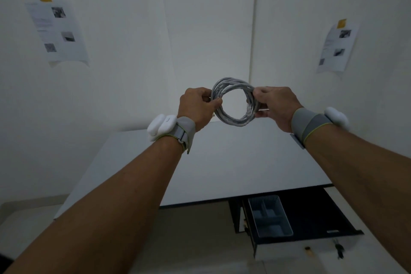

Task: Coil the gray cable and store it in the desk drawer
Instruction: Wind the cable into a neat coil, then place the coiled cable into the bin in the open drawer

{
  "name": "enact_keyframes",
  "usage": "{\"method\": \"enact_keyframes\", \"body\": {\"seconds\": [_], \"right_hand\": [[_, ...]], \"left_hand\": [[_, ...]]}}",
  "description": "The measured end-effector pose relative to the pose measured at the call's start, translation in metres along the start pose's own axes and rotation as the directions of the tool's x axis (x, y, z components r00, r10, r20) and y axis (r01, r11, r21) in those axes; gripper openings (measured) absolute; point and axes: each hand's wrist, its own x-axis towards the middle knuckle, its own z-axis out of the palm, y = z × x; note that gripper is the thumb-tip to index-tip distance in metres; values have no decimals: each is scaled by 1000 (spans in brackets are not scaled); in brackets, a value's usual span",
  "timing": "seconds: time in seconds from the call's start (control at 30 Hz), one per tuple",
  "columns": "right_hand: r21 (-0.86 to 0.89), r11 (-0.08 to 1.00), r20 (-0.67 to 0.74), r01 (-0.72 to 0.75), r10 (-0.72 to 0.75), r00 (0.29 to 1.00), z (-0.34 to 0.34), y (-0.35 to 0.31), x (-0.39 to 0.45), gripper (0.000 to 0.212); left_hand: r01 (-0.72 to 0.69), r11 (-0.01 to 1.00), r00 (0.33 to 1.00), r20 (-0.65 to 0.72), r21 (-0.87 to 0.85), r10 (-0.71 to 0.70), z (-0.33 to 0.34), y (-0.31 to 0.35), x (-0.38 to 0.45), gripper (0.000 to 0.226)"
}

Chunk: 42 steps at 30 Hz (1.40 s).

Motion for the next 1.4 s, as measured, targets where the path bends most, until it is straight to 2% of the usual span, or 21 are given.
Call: {"method": "enact_keyframes", "body": {"seconds": [0.47, 0.8, 0.9, 1.1, 1.3, 1.4], "right_hand": [[-43, 999, -24, -23, 22, 999, -62, 24, -62, 25], [-28, 997, 11, -75, 75, 997, -114, 72, -68, 22], [-24, 995, 37, -96, 97, 995, -132, 101, -66, 18], [-43, 990, 78, -137, 140, 987, -160, 179, -61, 23], [-44, 978, 111, -203, 207, 972, -162, 270, -67, 19], [-77, 973, 105, -220, 227, 968, -156, 310, -68, 23]], "left_hand": [[64, 996, 998, -9, -65, -65, 45, 30, -79, 21], [125, 992, 992, 14, -18, -124, 110, 30, -110, 26], [158, 987, 987, 17, 7, -158, 141, 20, -122, 25], [229, 972, 973, 24, 45, -230, 207, -17, -150, 28], [290, 953, 955, 44, 87, -294, 263, -82, -181, 26], [312, 945, 944, 79, 100, -320, 283, -115, -194, 26]]}}
